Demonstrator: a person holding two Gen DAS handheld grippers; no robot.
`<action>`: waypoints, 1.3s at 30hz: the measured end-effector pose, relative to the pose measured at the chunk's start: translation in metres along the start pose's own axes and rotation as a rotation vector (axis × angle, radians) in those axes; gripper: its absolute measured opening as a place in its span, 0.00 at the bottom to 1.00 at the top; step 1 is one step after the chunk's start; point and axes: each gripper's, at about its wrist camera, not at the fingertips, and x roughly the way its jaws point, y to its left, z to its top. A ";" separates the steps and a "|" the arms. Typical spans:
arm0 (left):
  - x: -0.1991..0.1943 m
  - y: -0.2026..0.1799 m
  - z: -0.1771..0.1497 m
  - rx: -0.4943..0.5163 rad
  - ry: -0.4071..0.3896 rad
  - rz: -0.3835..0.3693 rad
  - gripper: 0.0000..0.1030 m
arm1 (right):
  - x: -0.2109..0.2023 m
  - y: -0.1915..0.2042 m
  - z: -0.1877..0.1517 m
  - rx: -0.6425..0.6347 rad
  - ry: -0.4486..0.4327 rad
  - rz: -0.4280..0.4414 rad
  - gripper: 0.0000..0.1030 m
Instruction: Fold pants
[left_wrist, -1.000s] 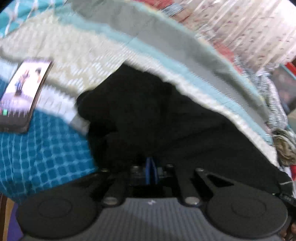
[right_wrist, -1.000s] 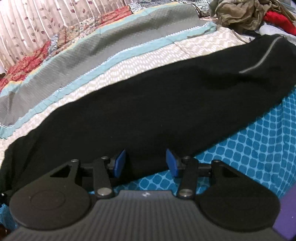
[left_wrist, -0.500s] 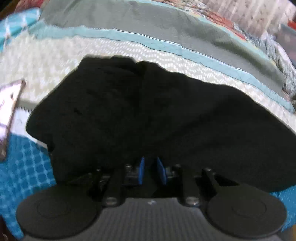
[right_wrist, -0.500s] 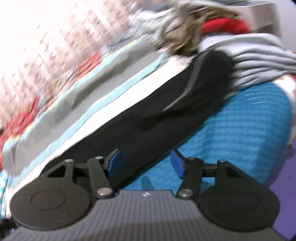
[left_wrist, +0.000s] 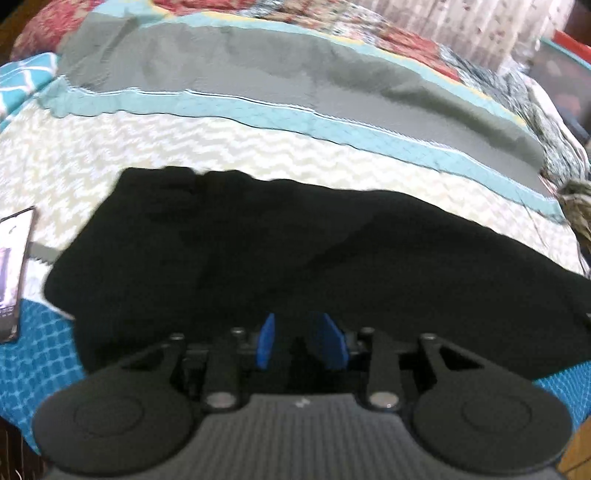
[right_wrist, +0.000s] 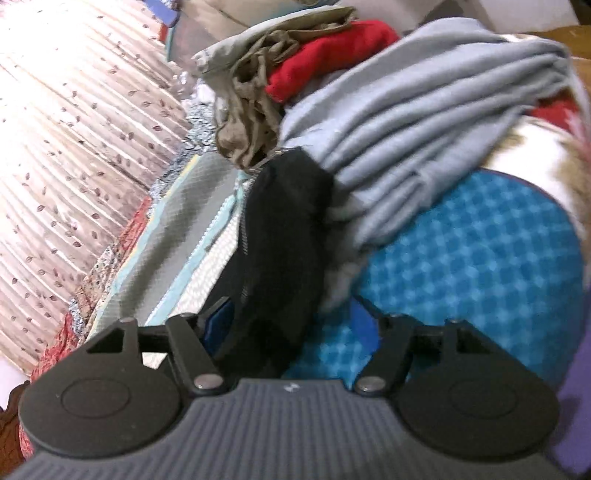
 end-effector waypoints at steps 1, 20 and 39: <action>0.004 -0.007 0.001 0.007 0.010 -0.008 0.30 | 0.005 0.002 0.002 -0.009 0.002 0.009 0.70; 0.022 -0.059 0.005 0.034 0.072 -0.247 0.37 | -0.006 0.176 -0.084 -0.967 -0.118 0.022 0.15; 0.057 -0.095 0.020 -0.007 0.151 -0.388 0.57 | -0.011 0.184 -0.209 -1.699 0.056 0.068 0.53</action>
